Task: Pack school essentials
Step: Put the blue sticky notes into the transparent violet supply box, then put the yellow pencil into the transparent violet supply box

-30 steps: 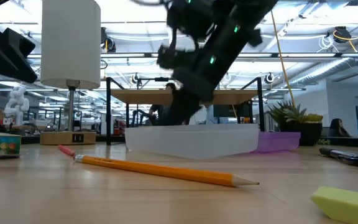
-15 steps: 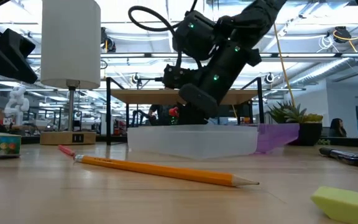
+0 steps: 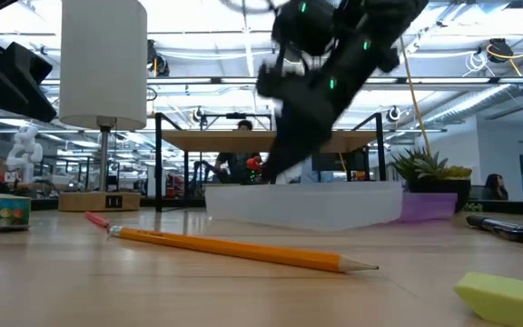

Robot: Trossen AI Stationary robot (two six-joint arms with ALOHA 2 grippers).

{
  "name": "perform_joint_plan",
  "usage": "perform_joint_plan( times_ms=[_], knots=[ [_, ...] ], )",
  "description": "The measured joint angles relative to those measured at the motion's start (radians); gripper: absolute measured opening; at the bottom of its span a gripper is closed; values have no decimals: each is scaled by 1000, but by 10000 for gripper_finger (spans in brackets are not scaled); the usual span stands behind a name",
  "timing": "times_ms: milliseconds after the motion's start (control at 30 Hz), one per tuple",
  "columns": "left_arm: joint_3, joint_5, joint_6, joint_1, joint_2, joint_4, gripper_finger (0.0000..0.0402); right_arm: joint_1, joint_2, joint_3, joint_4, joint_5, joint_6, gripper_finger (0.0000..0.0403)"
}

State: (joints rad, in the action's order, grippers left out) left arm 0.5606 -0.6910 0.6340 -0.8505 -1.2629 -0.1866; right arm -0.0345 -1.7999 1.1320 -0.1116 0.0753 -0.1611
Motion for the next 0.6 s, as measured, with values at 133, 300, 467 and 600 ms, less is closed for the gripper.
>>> perform_joint_plan(
  times_ms=[133,300,467,600],
  knots=[
    [0,0,2,0,0,0,150,-2,69,0,-10,0,-26,160],
    [0,0,3,-1,0,-2,150,-35,137,1,-13,39,-80,176],
    [0,0,4,-1,0,-6,150,-115,133,1,21,86,-183,179],
    [0,-16,5,-1,0,-5,150,-196,82,2,160,109,-220,179]
  ],
)
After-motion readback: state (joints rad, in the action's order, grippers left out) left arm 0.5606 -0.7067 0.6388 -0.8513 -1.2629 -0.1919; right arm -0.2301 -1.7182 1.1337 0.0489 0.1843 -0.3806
